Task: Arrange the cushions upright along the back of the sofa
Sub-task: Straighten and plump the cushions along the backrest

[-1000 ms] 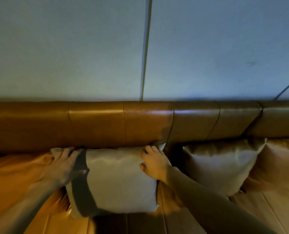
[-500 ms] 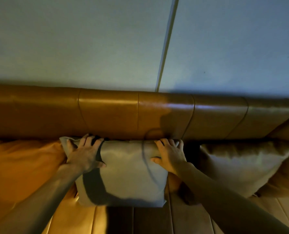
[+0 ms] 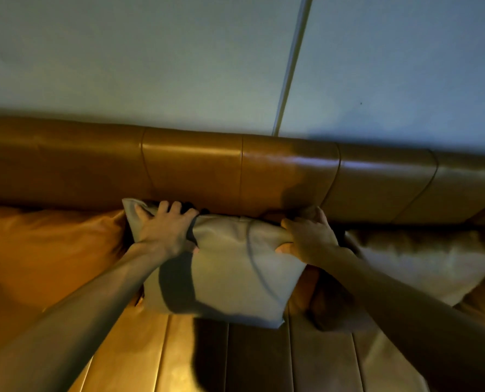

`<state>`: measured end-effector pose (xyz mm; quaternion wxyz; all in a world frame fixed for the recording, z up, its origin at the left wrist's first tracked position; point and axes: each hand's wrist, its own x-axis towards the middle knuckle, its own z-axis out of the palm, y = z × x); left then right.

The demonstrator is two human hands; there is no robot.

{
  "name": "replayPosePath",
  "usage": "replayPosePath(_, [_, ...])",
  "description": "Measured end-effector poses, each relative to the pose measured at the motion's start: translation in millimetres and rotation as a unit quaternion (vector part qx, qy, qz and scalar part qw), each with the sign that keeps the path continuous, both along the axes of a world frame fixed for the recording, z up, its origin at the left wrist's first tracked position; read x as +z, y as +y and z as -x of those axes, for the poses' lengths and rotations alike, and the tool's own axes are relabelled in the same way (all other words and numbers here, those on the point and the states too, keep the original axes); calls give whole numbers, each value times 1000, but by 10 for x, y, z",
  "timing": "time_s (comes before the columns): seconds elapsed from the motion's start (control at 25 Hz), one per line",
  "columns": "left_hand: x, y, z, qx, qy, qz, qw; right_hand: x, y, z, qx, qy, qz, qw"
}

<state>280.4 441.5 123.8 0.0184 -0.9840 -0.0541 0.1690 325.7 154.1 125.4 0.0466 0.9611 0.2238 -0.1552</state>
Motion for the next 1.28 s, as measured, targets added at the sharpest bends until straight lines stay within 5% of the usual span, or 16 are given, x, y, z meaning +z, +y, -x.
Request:
replayPosePath(0.4, [-29,-552,99,-1,-10,-13,1000,-6,-474,-30,-28,-5,-4,1000])
replayPosePath(0.64, [-42,-557,-60,-35,57,6,998,-108,-558,-19,-20,0,-10,1000])
replayPosePath(0.88, [-26,-1167,-164,-132,29,139,981,99,-1051,4,-128,-88,-167,974])
replayPosePath(1.08, [36,-2314,-401,-219,-44,230,947,50,-2046,-108,-249,-9,-96,964])
replayPosePath(1.28, [55,-3053,-614,-254,-3,169,952,22,-2674,-132,-253,63,-34,965])
